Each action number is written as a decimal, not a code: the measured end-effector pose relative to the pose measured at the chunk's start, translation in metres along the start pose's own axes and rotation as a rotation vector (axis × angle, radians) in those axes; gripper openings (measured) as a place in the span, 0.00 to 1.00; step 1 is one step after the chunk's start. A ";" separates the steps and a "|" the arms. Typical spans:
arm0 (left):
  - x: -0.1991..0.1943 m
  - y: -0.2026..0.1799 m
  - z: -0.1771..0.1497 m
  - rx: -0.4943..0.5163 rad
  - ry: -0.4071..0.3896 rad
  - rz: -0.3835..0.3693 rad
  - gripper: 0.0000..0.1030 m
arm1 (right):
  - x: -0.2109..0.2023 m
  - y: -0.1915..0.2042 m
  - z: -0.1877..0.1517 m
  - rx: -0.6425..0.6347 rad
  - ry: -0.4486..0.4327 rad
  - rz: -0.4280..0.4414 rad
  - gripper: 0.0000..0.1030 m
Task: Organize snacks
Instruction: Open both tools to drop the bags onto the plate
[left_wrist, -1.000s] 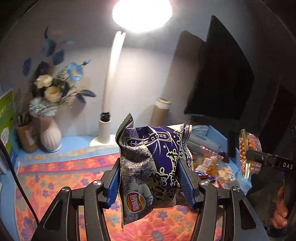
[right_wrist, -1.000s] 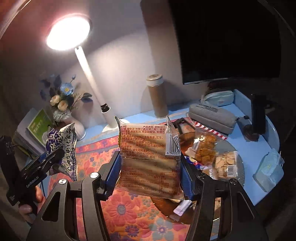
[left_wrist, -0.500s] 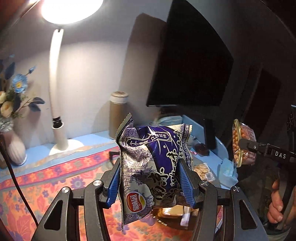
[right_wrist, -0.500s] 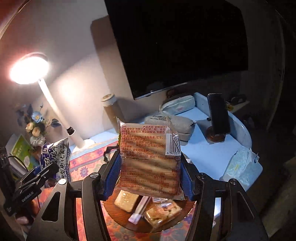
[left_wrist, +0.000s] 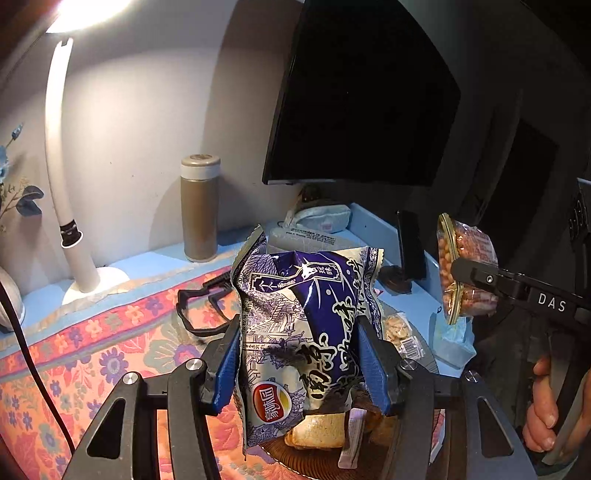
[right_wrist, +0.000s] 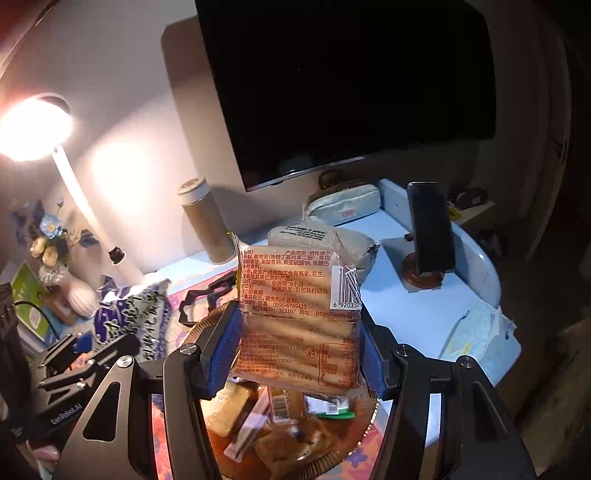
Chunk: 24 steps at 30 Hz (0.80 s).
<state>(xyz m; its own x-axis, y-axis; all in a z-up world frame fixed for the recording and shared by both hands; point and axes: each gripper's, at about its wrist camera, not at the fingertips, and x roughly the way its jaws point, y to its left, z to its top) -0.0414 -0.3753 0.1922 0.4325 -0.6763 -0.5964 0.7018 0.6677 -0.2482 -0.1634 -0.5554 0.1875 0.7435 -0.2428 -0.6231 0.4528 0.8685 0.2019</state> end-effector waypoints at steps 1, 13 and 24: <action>0.003 -0.001 0.000 -0.001 0.004 0.000 0.54 | 0.003 0.000 0.000 -0.003 0.003 0.001 0.56; 0.030 -0.004 -0.003 -0.001 0.042 -0.023 0.55 | 0.037 -0.003 0.001 -0.020 0.070 0.028 0.62; 0.026 0.030 -0.022 -0.075 0.092 0.033 0.75 | 0.043 -0.008 0.000 -0.018 0.071 0.038 0.76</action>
<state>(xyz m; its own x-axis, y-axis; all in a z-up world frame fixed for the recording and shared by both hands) -0.0213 -0.3658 0.1527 0.3988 -0.6240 -0.6720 0.6423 0.7131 -0.2810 -0.1350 -0.5722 0.1588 0.7227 -0.1787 -0.6676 0.4154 0.8844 0.2129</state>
